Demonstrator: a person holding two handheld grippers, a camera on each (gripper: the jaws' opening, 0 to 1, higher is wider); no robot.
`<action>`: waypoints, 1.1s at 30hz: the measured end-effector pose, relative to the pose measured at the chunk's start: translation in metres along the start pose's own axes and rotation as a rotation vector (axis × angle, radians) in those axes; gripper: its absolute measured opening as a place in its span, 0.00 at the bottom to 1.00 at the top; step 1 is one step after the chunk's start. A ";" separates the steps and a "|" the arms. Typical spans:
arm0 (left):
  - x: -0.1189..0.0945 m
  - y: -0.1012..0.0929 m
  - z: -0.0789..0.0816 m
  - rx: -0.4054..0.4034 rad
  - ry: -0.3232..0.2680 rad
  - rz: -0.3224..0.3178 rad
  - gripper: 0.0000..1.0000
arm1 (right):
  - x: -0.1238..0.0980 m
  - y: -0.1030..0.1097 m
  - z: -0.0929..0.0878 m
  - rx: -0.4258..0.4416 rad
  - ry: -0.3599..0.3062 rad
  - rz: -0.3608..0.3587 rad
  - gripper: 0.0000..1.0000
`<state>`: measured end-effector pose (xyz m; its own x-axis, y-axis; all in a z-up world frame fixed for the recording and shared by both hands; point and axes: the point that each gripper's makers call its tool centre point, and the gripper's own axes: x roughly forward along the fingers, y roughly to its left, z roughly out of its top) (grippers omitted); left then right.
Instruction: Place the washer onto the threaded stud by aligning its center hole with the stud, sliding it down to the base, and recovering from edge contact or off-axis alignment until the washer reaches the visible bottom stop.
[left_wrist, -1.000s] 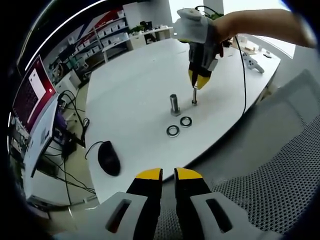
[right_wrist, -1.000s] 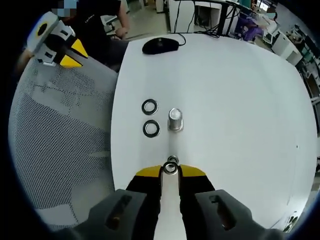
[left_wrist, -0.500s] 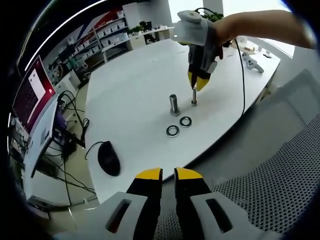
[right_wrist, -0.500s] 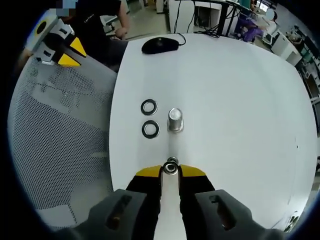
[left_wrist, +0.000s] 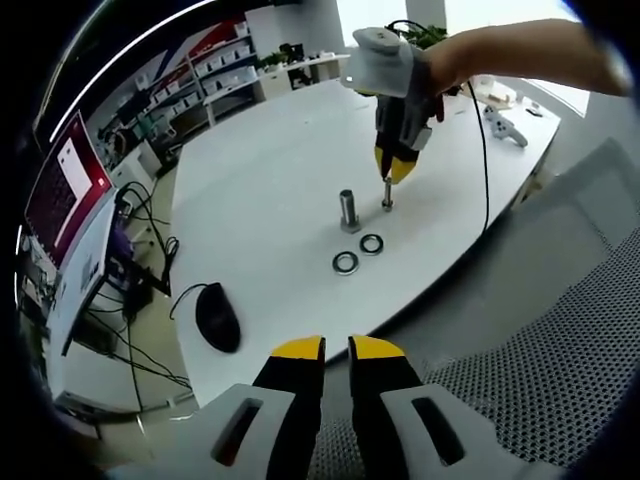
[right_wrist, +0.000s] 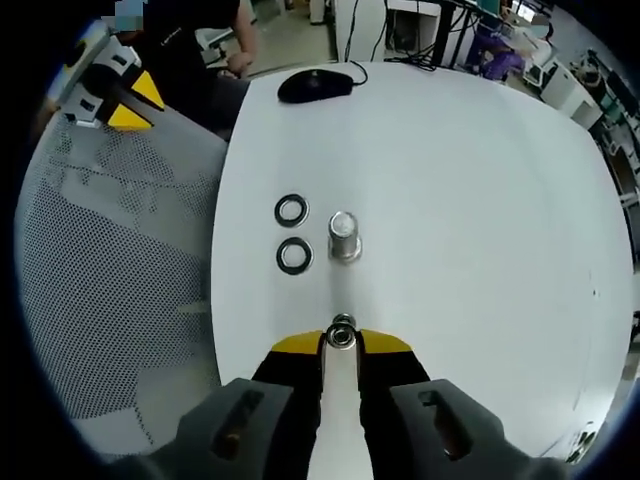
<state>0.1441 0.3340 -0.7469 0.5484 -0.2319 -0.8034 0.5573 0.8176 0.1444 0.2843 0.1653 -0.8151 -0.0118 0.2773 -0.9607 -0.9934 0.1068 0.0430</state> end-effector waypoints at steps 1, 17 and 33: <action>-0.001 0.000 0.000 -0.001 0.001 0.001 0.07 | 0.001 -0.001 0.001 -0.005 -0.001 -0.004 0.14; 0.000 -0.001 -0.001 0.001 0.005 -0.003 0.07 | 0.025 -0.002 -0.006 -0.005 0.020 -0.029 0.14; 0.000 0.000 0.000 -0.006 -0.004 -0.001 0.07 | 0.036 0.003 -0.009 -0.017 0.056 -0.027 0.14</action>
<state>0.1442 0.3340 -0.7463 0.5499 -0.2348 -0.8016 0.5541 0.8206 0.1398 0.2800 0.1666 -0.8524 0.0092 0.2203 -0.9754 -0.9952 0.0969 0.0125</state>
